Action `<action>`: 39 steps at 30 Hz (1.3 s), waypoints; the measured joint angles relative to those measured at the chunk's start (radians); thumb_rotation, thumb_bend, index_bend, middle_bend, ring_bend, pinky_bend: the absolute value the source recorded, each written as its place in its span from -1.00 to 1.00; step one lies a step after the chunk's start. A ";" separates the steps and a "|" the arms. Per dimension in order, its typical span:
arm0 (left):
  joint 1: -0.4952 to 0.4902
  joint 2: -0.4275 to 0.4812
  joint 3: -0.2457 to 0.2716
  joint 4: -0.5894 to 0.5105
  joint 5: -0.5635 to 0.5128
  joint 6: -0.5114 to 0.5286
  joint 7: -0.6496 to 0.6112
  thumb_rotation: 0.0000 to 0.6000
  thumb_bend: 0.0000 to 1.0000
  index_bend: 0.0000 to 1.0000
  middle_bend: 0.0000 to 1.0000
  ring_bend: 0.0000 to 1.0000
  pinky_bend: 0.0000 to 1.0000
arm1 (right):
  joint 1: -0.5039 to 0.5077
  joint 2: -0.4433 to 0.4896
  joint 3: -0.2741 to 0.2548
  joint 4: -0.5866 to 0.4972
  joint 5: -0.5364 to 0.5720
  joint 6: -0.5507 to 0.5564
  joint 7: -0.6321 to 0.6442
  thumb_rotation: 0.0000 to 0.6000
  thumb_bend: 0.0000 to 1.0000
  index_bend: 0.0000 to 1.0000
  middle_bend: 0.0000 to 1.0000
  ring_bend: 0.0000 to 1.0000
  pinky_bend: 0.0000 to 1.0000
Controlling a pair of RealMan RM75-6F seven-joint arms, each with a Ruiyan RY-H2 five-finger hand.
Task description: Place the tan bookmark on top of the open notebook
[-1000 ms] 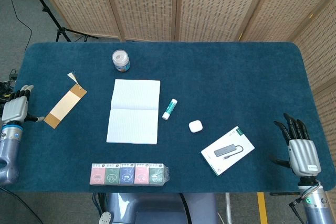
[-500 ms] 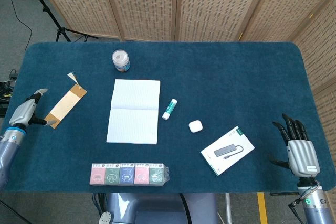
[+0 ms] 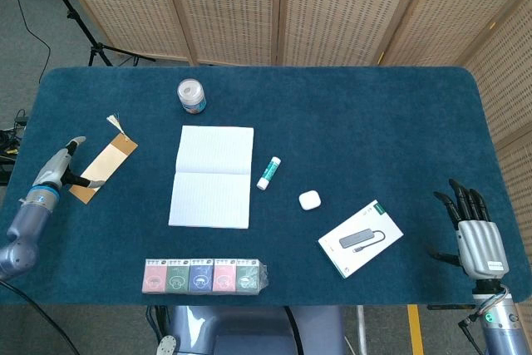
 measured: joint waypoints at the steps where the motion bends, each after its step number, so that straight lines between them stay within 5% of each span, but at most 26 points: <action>1: -0.012 -0.005 0.008 -0.001 -0.045 0.007 0.023 1.00 -0.89 -1.00 -1.00 -1.00 -1.00 | 0.001 0.001 0.000 0.000 0.000 -0.001 0.002 1.00 -1.00 -0.70 -1.00 -1.00 -1.00; 9: -0.126 -0.061 0.073 -0.016 -0.421 0.121 0.283 1.00 -0.88 -1.00 -1.00 -1.00 -0.99 | 0.001 0.005 0.001 0.000 0.004 -0.003 0.016 1.00 -1.00 -0.70 -1.00 -1.00 -1.00; 18: -0.209 -0.169 0.081 0.047 -0.620 0.228 0.520 1.00 -0.87 -1.00 -1.00 -1.00 -0.96 | 0.005 0.008 0.001 0.003 0.010 -0.016 0.027 1.00 -1.00 -0.70 -1.00 -1.00 -1.00; 21: -0.225 -0.204 0.064 0.078 -0.680 0.269 0.590 1.00 -0.87 -0.80 -1.00 -1.00 -0.96 | 0.005 0.010 0.003 0.004 0.013 -0.018 0.034 1.00 -1.00 -0.70 -1.00 -1.00 -1.00; 39: -0.188 -0.280 -0.078 0.214 -0.763 0.268 0.747 1.00 -0.87 -0.69 -1.00 -1.00 -0.96 | 0.006 0.013 0.000 0.003 0.011 -0.022 0.044 1.00 -1.00 -0.70 -1.00 -1.00 -1.00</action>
